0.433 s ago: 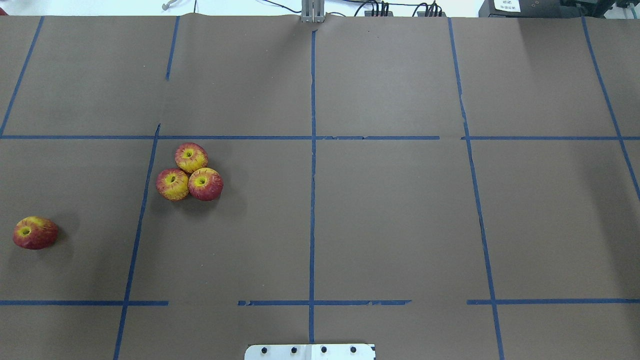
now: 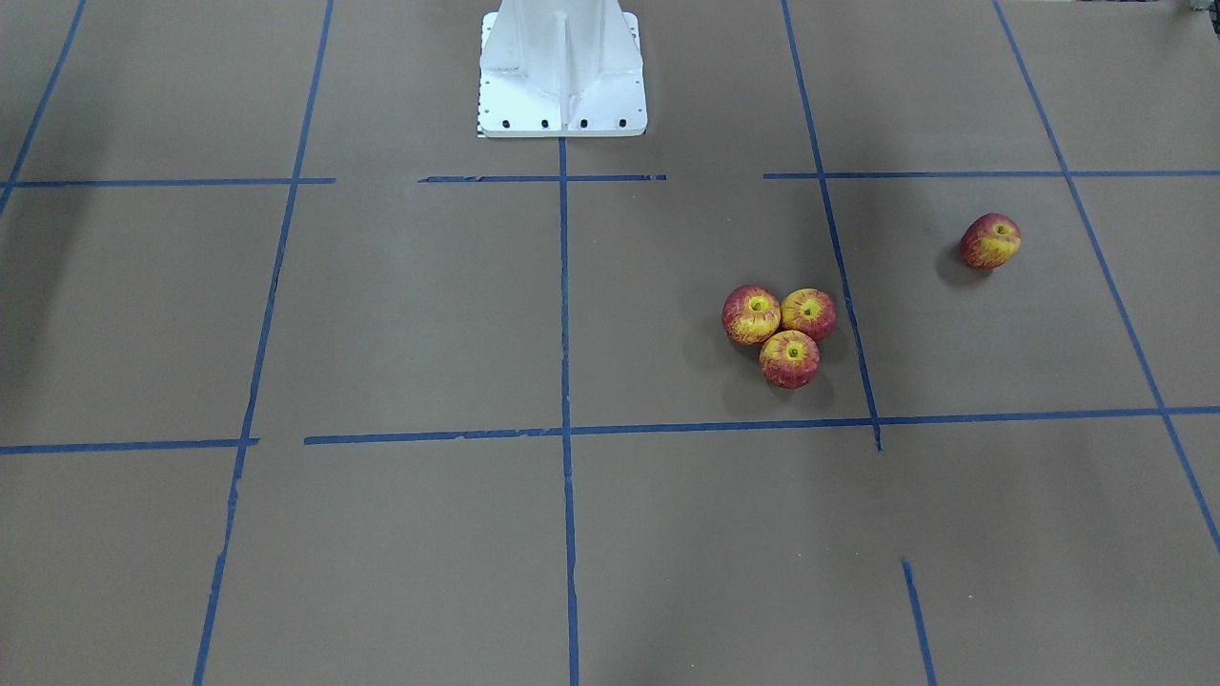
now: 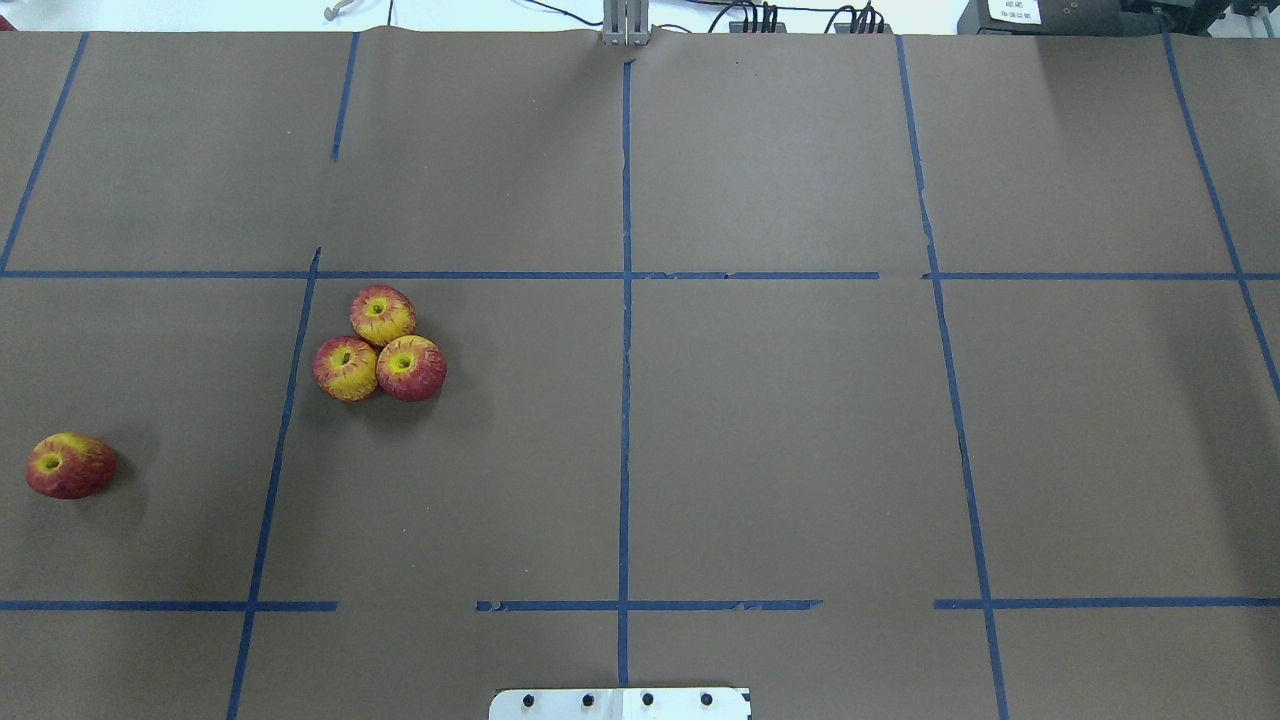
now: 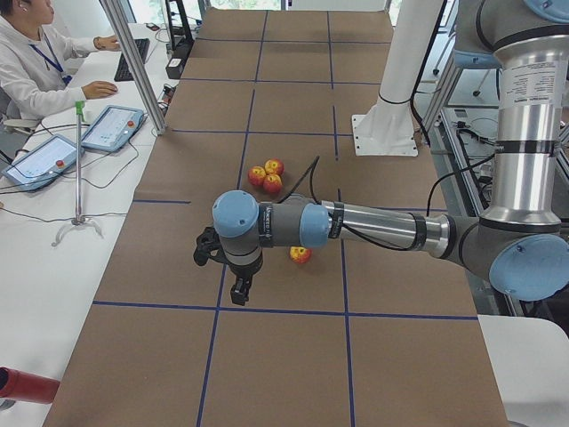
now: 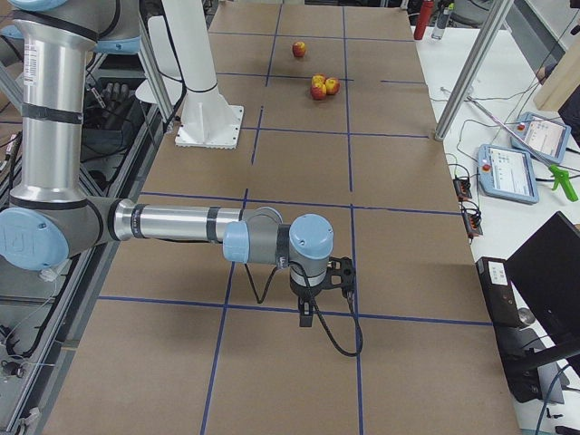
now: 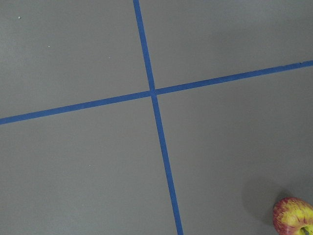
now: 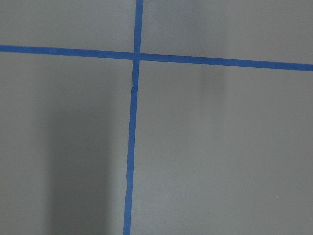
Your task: Stack apples
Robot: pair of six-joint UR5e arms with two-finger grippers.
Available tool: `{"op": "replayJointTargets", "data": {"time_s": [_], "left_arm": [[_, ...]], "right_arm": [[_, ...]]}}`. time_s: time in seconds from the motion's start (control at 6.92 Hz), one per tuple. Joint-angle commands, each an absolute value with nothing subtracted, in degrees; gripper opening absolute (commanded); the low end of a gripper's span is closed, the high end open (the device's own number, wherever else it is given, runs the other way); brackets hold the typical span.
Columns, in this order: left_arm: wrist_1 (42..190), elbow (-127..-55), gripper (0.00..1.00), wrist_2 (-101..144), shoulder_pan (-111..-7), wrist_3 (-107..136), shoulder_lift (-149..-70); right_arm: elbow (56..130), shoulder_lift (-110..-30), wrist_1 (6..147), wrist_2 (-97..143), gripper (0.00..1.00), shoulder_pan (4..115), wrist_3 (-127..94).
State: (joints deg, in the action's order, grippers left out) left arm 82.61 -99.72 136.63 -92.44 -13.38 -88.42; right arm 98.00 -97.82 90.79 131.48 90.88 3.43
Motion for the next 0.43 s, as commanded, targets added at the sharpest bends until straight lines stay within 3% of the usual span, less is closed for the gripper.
{"op": "replayJointTargets", "data": {"time_s": [0.0, 0.29], "left_arm": [[83.49, -100.46, 1.0, 135.7, -92.29, -13.71, -88.07], [91.54, -100.01, 1.0, 139.19, -85.65, -7.62, -87.37]], "right_arm": [[98.0, -97.82, 90.79, 131.48, 1.0, 90.88, 3.34], [98.0, -97.82, 90.79, 131.48, 1.0, 90.88, 3.43]]}}
